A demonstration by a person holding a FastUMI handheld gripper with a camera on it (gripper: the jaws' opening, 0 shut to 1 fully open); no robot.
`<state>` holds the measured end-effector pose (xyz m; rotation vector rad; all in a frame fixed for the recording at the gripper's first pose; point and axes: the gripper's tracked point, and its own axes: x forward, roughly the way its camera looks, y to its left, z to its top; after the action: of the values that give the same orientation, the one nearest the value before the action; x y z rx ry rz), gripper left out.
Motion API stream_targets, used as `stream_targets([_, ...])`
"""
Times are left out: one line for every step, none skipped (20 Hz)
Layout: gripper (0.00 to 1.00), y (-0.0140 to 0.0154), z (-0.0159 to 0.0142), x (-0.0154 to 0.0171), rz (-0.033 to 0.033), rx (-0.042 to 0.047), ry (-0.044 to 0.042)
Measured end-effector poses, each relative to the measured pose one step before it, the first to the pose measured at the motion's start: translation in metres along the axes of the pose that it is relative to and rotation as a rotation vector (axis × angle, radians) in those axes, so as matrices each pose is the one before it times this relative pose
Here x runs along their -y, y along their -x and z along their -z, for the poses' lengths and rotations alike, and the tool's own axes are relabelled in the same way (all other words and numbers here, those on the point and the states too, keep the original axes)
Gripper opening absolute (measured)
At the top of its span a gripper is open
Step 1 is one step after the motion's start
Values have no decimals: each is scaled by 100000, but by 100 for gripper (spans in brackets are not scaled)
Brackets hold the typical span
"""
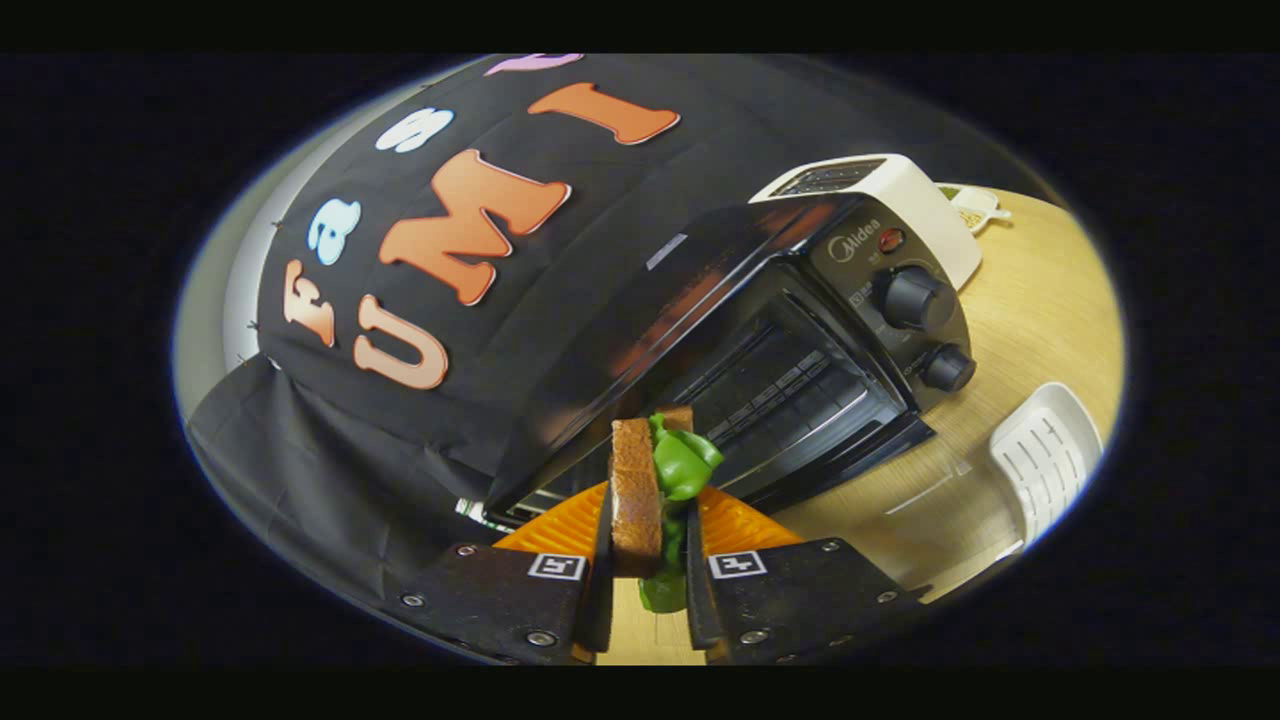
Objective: Open the toaster oven, put the food inside, and close the toaster oven door.
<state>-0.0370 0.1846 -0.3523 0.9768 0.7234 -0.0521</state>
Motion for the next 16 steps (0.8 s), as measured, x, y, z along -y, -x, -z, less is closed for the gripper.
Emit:
stream_targets([30,-579,-3,391,375,745,-1745])
stream_targets([31,-529,-120,221,61,1527,-2318])
stream_targets([30,-622,-332,-20,-1245,1344,-3165])
stream_targets([30,-839,-287,-118,-531,1183,-3278])
stream_targets([30,-681,-189,20,-380,1079,-2322])
stream_targets([30,-635,-228,339,1070,1560,-1531])
stream_targets([30,-757,-270,598,1844,2292,-957])
stream_targets([30,-502,-174,86,310,1473,-2057])
stream_targets([30,-618,23,150,771,756,-1652])
stream_targets([32,-330,-44,287,1972,1843,-1059])
stream_targets([34,-520,-190,123,1442,1476,-912])
stream_targets([41,-182,-66,223,1896,1036,-149])
stream_targets([44,-63,22,-371,-623,532,-44])
stream_targets([48,11,258,186,2802,54,1640])
stream_targets([51,256,513,52,2124,-1693,1143])
stream_targets([53,855,530,-80,1251,-3103,1621])
